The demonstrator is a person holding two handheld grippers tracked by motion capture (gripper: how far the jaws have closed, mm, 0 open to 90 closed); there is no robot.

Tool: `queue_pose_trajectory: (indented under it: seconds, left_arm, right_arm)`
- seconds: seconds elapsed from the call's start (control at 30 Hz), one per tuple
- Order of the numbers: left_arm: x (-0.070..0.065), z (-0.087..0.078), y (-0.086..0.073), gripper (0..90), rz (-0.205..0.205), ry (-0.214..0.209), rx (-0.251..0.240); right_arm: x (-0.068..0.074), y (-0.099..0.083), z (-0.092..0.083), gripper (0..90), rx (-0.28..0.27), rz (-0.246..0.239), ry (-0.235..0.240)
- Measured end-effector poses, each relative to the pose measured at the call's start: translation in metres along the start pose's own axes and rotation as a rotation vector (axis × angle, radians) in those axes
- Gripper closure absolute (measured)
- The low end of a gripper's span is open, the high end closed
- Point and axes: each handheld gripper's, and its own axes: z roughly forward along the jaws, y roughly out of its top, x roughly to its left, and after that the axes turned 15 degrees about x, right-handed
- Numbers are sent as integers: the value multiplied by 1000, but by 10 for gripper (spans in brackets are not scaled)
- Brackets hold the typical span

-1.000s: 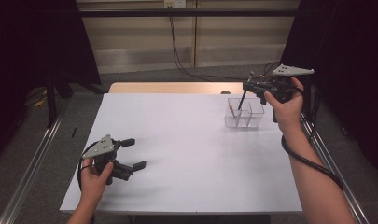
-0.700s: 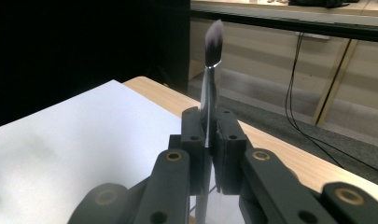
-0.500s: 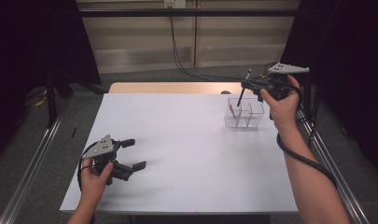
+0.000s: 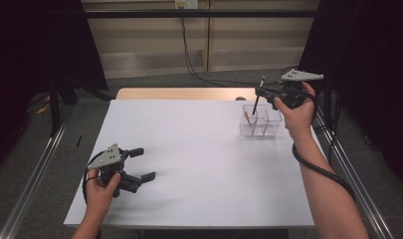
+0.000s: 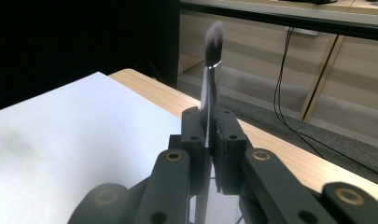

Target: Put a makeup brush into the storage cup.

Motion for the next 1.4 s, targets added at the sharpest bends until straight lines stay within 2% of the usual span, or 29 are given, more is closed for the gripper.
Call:
queue_pose_trajectory:
  seconds: [0.8, 1.4]
  left_arm:
    - [0, -2, 0, 13, 2, 3, -6]
    - [0, -2, 0, 12, 5, 6, -4]
  right_arm:
    - [-3, -13, 12, 838, 23, 17, -18]
    - [-5, -20, 16, 838, 40, 22, -9]
